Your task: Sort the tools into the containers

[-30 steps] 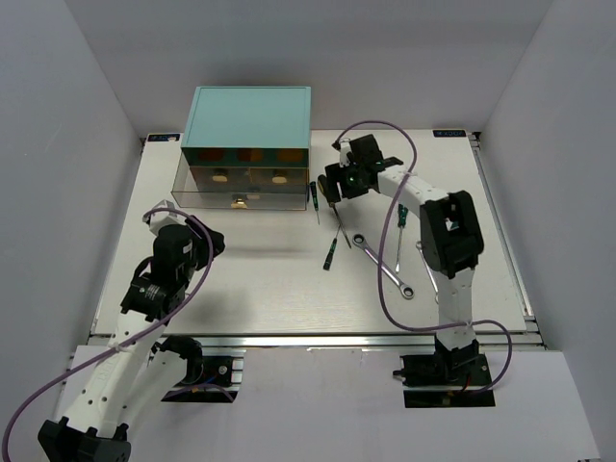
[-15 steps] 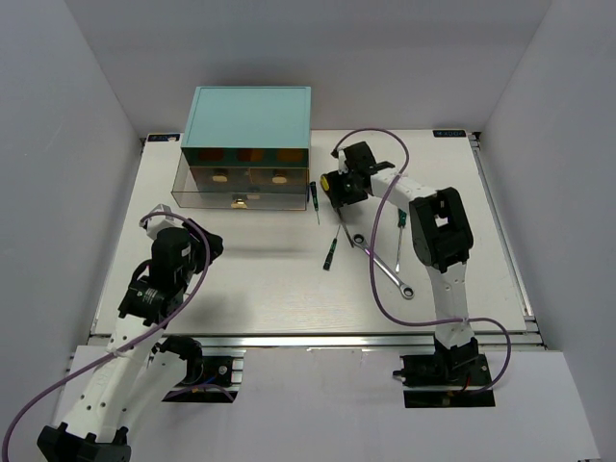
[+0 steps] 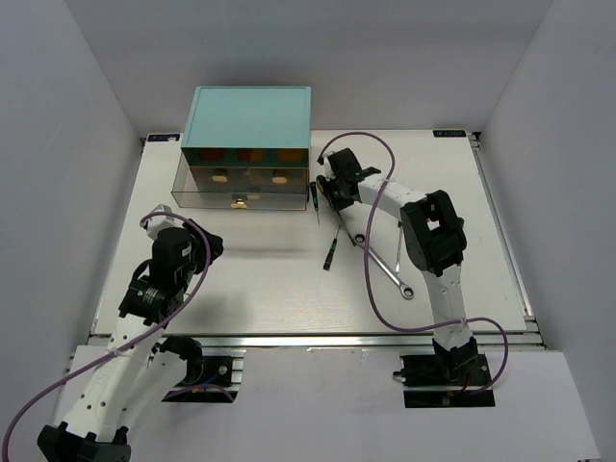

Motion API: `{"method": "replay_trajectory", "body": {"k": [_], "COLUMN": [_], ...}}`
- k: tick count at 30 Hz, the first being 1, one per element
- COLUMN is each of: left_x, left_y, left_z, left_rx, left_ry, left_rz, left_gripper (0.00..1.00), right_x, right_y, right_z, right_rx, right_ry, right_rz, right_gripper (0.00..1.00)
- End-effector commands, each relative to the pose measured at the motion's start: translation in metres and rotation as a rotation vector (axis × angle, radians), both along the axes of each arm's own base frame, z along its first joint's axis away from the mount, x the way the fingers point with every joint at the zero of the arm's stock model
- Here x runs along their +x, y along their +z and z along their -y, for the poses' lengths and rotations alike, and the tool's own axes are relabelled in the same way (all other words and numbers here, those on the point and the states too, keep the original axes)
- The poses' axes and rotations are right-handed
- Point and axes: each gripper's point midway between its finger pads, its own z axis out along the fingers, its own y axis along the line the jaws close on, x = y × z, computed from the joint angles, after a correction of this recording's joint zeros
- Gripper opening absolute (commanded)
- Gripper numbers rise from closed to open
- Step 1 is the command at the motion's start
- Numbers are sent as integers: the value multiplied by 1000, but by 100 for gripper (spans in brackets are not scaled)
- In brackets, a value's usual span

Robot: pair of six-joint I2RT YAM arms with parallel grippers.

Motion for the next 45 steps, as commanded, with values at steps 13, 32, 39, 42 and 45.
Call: {"method": "replay_trajectory", "body": {"k": [13,32,39,42,45], "left_x": [-3,0,2,2,3], "left_y": [-2,1,4,5,6], "left_z": [0,-2,-3,-2,1], "left_rx": [-13,-7,-3,-10,-18], "left_ry": [2,14,16,12,1], "left_rz": [6,20,43,51,58], "left_gripper": [65,65,65,65,65], "right_x": [-10,-8,-39,-48,-54], "right_y": [43,303,343,338,332], "right_z": [2,-8,-94,-129,-158], "right_rx": [308,469,280,214,181], "right_ry": [38,343,738,836,887], "right_rz": [-155,561,819,853,910], "right_gripper": [0,0,0,0,0]}}
